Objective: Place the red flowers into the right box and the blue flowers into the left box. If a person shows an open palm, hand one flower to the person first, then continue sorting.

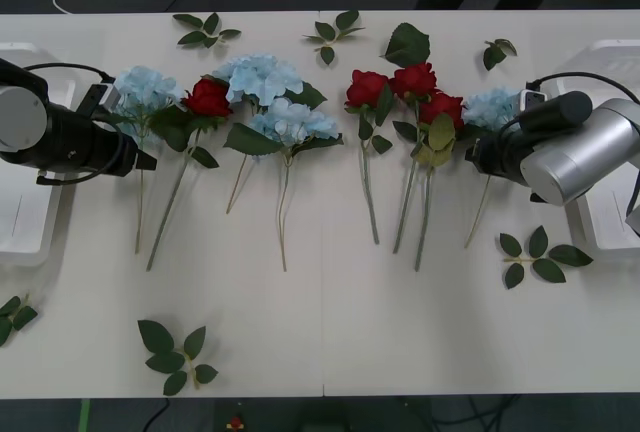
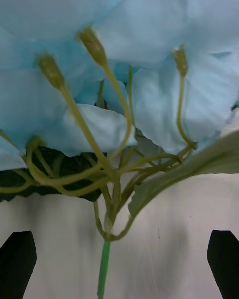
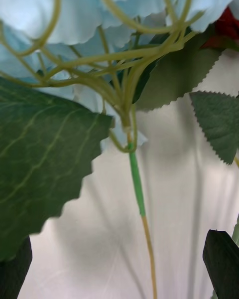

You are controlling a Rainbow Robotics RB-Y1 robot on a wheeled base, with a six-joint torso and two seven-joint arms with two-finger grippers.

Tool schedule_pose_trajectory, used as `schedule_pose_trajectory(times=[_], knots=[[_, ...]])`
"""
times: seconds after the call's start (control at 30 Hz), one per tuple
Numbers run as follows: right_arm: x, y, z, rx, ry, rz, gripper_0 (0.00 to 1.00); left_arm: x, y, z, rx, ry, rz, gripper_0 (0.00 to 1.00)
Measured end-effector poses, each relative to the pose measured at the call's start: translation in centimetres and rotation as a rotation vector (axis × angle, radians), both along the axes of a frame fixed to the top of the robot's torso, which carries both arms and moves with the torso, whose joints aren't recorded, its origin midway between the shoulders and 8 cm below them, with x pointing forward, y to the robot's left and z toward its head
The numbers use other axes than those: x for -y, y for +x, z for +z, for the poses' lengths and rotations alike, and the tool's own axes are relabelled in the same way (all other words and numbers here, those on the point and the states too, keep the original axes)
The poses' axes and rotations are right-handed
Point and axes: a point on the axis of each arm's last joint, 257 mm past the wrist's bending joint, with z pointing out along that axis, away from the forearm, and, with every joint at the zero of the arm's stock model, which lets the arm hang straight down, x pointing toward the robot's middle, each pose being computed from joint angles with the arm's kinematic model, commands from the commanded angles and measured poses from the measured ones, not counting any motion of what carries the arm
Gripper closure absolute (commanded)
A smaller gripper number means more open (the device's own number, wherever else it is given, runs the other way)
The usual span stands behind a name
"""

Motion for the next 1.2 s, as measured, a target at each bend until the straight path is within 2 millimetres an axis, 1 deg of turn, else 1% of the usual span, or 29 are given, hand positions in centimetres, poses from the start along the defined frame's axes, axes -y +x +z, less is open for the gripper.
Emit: schedule_pose_trajectory(times=[0.13,0.17,0.2,0.23,0.27,0.3,0.43,0.77,0.8,0.83,0.87,0.9,0.93,0.97,1.0,1.13,1.2], knots=[[-0.2,0.8,-0.3,0.009,-0.010,0.000,0.00,1.1,0.4,-0.6,0.024,-0.019,0.004,0.00],[-0.2,0.9,-0.4,0.011,-0.012,0.001,0.08,1.3,0.4,-0.9,0.026,-0.021,0.005,0.00],[-0.1,1.0,-0.5,0.014,-0.014,0.002,0.24,1.4,0.2,-1.1,0.022,-0.024,0.007,0.00],[-0.1,1.1,-0.5,0.019,-0.017,0.004,0.60,1.6,0.2,-1.3,0.019,-0.026,0.010,0.00],[0.0,1.2,-0.6,0.026,-0.022,0.006,0.87,1.7,0.0,-1.5,0.014,-0.027,0.009,0.00],[0.1,1.3,-0.6,0.030,-0.027,0.008,1.00,1.8,0.0,-1.6,0.012,-0.027,0.007,0.00],[0.3,1.2,-0.9,0.027,-0.034,0.007,1.00,2.2,-0.1,-1.7,0.011,-0.030,0.000,0.00],[0.3,1.4,-0.8,0.033,-0.036,0.010,1.00,3.1,0.0,-1.9,0.018,-0.030,-0.018,0.00],[0.3,1.4,-0.8,0.034,-0.036,0.010,1.00,3.2,0.1,-1.9,0.021,-0.029,-0.020,0.03],[0.3,1.4,-0.7,0.034,-0.036,0.011,1.00,3.2,0.2,-1.9,0.025,-0.027,-0.022,0.17],[0.3,1.4,-0.7,0.036,-0.036,0.011,1.00,3.2,0.3,-1.8,0.034,-0.026,-0.024,0.28],[0.3,1.4,-0.7,0.038,-0.036,0.012,1.00,3.2,0.6,-1.7,0.049,-0.025,-0.026,0.52],[0.3,1.5,-0.7,0.039,-0.037,0.013,1.00,3.2,0.8,-1.6,0.063,-0.024,-0.027,0.79],[0.3,1.5,-0.6,0.040,-0.040,0.013,1.00,3.1,1.0,-1.6,0.078,-0.022,-0.029,0.97],[0.3,1.5,-0.6,0.041,-0.040,0.014,1.00,3.1,1.1,-1.7,0.089,-0.018,-0.032,1.00],[0.1,1.8,-0.4,0.056,-0.034,0.022,1.00,2.6,0.7,-2.5,0.085,0.004,-0.042,1.00],[0.0,1.9,-0.3,0.062,-0.032,0.025,1.00,2.6,0.7,-2.6,0.085,0.007,-0.043,1.00]])
